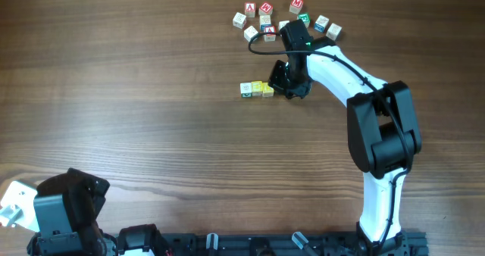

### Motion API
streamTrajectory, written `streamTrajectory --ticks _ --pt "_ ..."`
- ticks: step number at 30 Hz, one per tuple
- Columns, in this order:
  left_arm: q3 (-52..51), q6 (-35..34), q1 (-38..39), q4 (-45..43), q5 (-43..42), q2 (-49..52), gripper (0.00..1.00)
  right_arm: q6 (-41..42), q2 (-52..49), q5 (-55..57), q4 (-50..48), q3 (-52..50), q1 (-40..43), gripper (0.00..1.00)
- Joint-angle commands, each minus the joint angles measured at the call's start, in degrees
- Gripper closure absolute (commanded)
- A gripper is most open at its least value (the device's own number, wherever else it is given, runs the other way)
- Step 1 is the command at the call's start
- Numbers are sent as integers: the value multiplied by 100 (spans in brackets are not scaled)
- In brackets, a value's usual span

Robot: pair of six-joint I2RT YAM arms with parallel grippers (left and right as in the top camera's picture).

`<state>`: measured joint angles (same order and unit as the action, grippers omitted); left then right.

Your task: Form a horizontal line

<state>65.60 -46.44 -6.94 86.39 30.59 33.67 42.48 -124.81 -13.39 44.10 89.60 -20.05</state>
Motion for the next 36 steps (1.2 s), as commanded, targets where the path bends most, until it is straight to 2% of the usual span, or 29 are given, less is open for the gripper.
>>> streamTrajectory --ticks 1,11,14,16,18,23,26,36 --pt "-20 -76 -48 -4 31 -42 0 168 -57 -319 7 -52 -2 96" --pt "-20 -76 -48 -4 31 -42 0 160 -57 -446 15 -52 0 96" --pt "-20 -76 -48 -4 31 -42 0 153 -57 50 72 -52 0 96" --pt "-20 -76 -48 -4 31 -42 0 168 -52 706 361 -24 11 96" --pt "-20 -76 -48 -4 31 -42 0 162 -50 898 629 17 15 96" --pt "-20 -76 -48 -4 31 -42 0 -302 57 671 1353 20 -33 96" --pt "-20 -76 -48 -4 31 -42 0 -1161 57 4 1679 15 -109 96" --pt "-20 -76 -48 -4 31 -42 0 -1753 57 -472 1255 15 -374 96"
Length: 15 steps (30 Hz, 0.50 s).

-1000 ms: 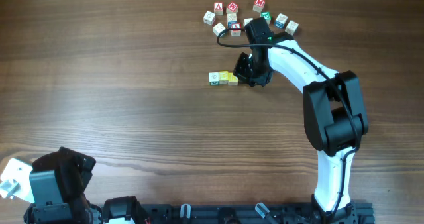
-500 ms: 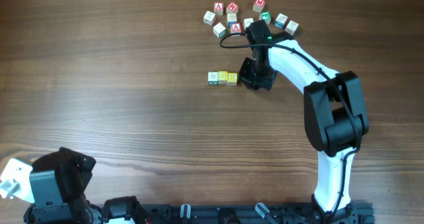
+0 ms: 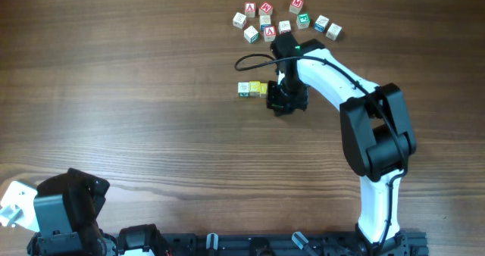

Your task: Form a horizontal line

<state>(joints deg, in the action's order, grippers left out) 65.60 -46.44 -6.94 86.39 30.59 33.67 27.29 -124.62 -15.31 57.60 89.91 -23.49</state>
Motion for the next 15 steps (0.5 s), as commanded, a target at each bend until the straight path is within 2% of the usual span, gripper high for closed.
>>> streamTrajectory --ticks 1,15 --pt "-20 -76 -48 -4 31 -42 0 -267 37 -275 -162 -15 -31 96" --pt "-20 -76 -48 -4 31 -39 0 -313 35 -264 -872 -20 -31 96"
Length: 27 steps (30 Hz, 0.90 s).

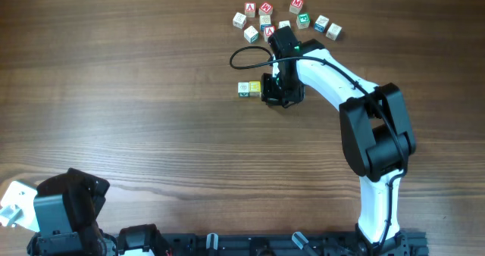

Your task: Form a horizontal line

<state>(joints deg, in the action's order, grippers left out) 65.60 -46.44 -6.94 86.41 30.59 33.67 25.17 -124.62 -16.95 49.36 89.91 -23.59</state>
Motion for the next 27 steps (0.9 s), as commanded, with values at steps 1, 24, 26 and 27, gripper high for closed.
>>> streamTrajectory --ticks 1,24,26,27 --pt "-20 -76 -48 -7 31 -42 0 -101 35 -101 -66 -20 -20 96" --pt "-20 -76 -48 -7 31 -42 0 50 444 -26 734 -11 -162 96" --pt "-20 -76 -48 -7 31 -42 0 48 868 -22 625 -11 -162 96" --pt "-20 -76 -48 -7 31 -42 0 31 1126 9 450 -11 -162 96"
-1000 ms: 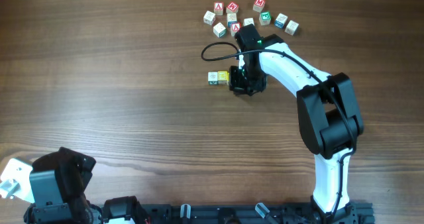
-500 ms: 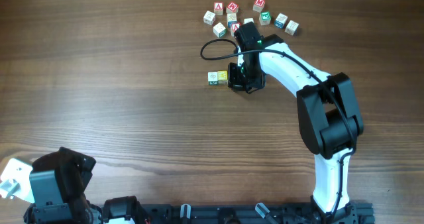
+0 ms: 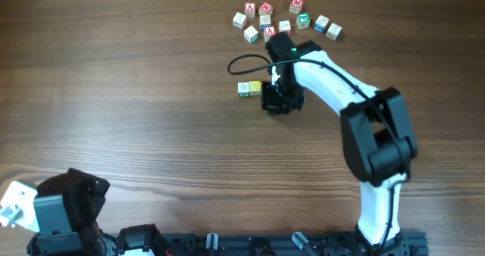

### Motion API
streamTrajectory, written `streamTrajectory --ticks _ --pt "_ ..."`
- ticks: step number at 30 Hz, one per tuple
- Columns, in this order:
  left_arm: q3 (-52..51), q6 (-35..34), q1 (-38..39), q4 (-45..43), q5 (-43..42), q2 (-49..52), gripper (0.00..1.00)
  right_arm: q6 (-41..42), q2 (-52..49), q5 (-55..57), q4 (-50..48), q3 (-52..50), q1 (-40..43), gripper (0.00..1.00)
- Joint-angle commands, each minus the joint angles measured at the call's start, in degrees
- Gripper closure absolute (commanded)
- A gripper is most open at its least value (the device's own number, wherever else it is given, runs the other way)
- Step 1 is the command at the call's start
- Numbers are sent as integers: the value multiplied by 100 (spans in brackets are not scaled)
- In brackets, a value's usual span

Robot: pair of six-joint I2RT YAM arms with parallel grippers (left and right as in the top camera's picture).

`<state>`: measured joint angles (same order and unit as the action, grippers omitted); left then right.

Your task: Form a horizontal line

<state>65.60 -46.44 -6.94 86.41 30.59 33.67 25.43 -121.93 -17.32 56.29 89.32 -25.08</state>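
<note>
A short row of small blocks lies right of the table's middle: a white-and-green block (image 3: 244,89) with a yellow block (image 3: 255,86) touching its right side. My right gripper (image 3: 274,99) hangs directly at the row's right end, over the spot beside the yellow block. Its dark body hides its fingers and whatever lies under it. Only the overhead view is given. My left arm (image 3: 64,209) sits folded at the near left corner, far from the blocks, with its fingers not discernible.
Several loose letter blocks are clustered at the far edge, among them a red A block (image 3: 250,9), a red M block (image 3: 296,4) and a green block (image 3: 304,19). A black cable (image 3: 241,61) loops off the right wrist just above the row.
My right gripper has shifted slightly toward the near edge and stays at the row's right end. The white-and-green and yellow blocks lie where they were. The left arm is unchanged.
At first three blocks showed in the row, with my right gripper just to their right. It then stood lower and further left, against the row's end. After that it covered the third block, and it still does.
</note>
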Motion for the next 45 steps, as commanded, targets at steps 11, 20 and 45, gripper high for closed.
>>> streamTrajectory --ticks 11,20,45 --pt "-20 -76 -48 -7 31 -42 0 -120 527 662 -2973 24 -15 95" --pt "-20 -76 -48 -7 31 -42 0 212 37 487 -3414 24 -173 95" --pt "-20 -76 -48 -7 31 -42 0 197 -256 1392 -2916 24 -356 95"
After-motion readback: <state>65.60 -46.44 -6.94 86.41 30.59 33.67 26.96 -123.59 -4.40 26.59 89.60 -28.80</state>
